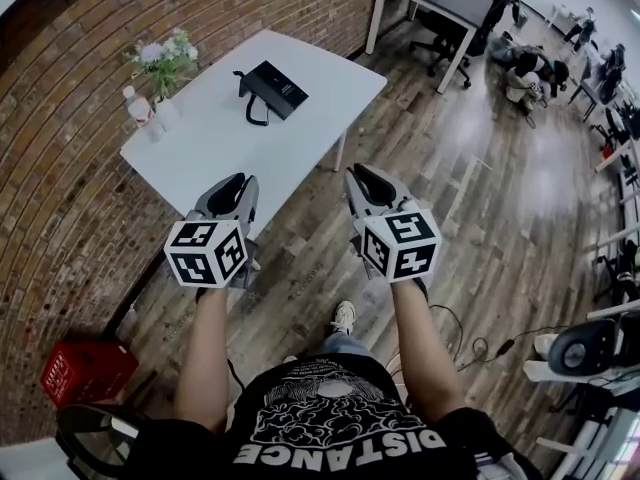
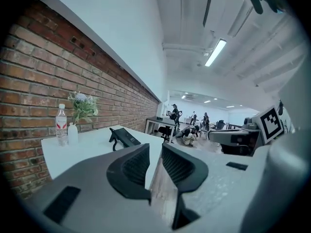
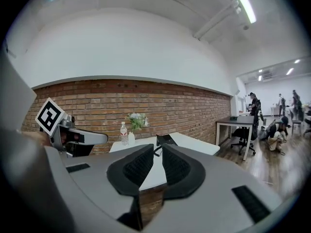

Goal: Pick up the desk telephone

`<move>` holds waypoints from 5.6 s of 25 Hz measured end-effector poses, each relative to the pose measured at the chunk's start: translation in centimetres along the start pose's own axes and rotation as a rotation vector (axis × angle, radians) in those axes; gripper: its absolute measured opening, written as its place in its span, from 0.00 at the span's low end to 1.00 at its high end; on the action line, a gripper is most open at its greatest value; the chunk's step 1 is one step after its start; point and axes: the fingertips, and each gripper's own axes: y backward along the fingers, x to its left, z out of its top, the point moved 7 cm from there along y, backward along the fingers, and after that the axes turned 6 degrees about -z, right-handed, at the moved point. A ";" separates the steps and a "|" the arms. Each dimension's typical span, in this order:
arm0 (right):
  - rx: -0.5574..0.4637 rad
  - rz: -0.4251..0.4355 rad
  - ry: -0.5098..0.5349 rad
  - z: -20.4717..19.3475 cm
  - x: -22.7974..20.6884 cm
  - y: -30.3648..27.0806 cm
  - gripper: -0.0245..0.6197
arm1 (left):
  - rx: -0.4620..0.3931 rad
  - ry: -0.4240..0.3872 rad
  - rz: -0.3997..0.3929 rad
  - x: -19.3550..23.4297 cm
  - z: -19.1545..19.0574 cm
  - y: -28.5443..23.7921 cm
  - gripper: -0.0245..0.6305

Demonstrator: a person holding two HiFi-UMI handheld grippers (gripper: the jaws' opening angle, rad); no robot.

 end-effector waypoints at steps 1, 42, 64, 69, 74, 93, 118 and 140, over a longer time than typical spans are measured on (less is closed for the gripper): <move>0.003 0.008 -0.002 0.1 -0.8 -0.8 0.09 | 0.001 0.003 0.007 0.1 0.2 -0.9 0.14; 0.080 0.273 0.041 2.1 -15.5 -23.7 0.32 | 0.030 0.136 0.222 8.2 3.0 -22.8 0.37; 0.216 0.374 0.098 3.9 -11.6 -41.3 0.37 | 0.076 0.305 0.203 22.6 3.3 -29.4 0.40; 0.268 0.419 0.109 2.8 -11.4 -43.6 0.38 | 0.103 0.341 0.190 23.6 2.2 -30.7 0.40; 0.327 0.487 0.122 1.1 -11.5 -46.2 0.38 | 0.121 0.393 0.194 24.3 0.8 -31.7 0.40; 0.585 0.937 0.073 -4.4 -12.5 -57.1 0.39 | 0.042 0.700 0.275 26.4 -3.0 -36.0 0.40; 0.838 1.176 0.011 -7.2 -10.0 -58.6 0.45 | -0.053 0.818 0.317 26.7 -3.9 -38.8 0.39; 0.753 1.141 -0.078 -4.8 -10.0 -57.7 0.41 | -0.205 0.806 0.365 25.7 -1.8 -38.0 0.34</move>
